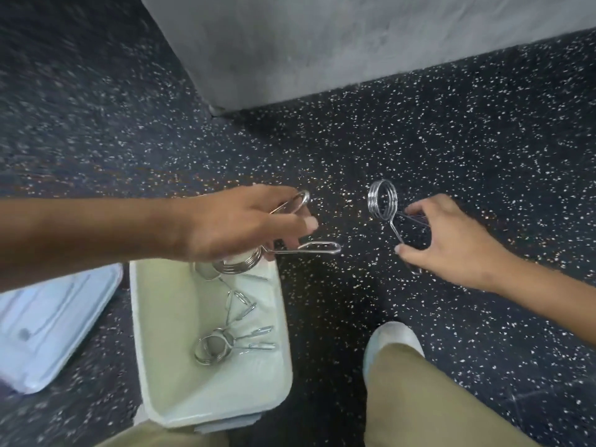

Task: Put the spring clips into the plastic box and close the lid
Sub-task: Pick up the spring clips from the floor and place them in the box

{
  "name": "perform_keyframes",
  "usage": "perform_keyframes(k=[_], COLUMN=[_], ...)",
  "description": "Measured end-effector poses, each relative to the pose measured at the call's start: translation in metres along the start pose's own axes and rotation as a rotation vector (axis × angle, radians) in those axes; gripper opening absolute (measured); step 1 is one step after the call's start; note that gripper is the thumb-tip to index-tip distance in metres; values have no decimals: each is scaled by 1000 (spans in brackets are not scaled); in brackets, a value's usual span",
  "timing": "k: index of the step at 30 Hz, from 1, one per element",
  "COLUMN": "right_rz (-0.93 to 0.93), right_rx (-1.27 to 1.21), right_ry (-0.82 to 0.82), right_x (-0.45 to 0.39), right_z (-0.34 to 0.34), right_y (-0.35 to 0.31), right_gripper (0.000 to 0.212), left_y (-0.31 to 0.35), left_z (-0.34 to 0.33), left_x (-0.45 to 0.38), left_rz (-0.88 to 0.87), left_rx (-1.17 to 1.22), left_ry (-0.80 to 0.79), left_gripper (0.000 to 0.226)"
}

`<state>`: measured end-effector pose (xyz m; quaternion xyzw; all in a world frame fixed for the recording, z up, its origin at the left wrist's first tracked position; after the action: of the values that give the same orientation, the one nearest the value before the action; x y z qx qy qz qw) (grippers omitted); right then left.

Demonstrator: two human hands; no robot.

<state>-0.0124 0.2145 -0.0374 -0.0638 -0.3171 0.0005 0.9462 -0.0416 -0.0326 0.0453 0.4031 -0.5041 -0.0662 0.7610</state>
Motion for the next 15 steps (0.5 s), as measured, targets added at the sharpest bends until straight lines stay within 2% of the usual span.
perform_keyframes(k=[6, 10, 15], right_rz=[104, 154, 194], right_rx=[-7, -23, -20], right_ry=[43, 45, 26], right_x=[0, 2, 7], right_z=[12, 11, -3], right_y=[-59, -82, -93], right_gripper=[73, 74, 72], left_y=[-55, -97, -142], left_z=[6, -1, -26], left_x=[43, 49, 37], left_rz=[64, 81, 29], left_rx=[95, 159, 29], left_ry=[66, 109, 78], left_gripper=[46, 23, 10])
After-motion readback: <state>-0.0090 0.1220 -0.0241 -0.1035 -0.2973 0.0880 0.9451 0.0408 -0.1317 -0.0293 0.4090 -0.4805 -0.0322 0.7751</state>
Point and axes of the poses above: each hand's wrist, its own x-axis away from the middle knuckle, its own z-axis out of the back of the hand, y = z × x, the point moved 9 cm from there along -x, towards the middle knuckle, and after that the axes turned 13 degrees about x, right-handed, at the moved point
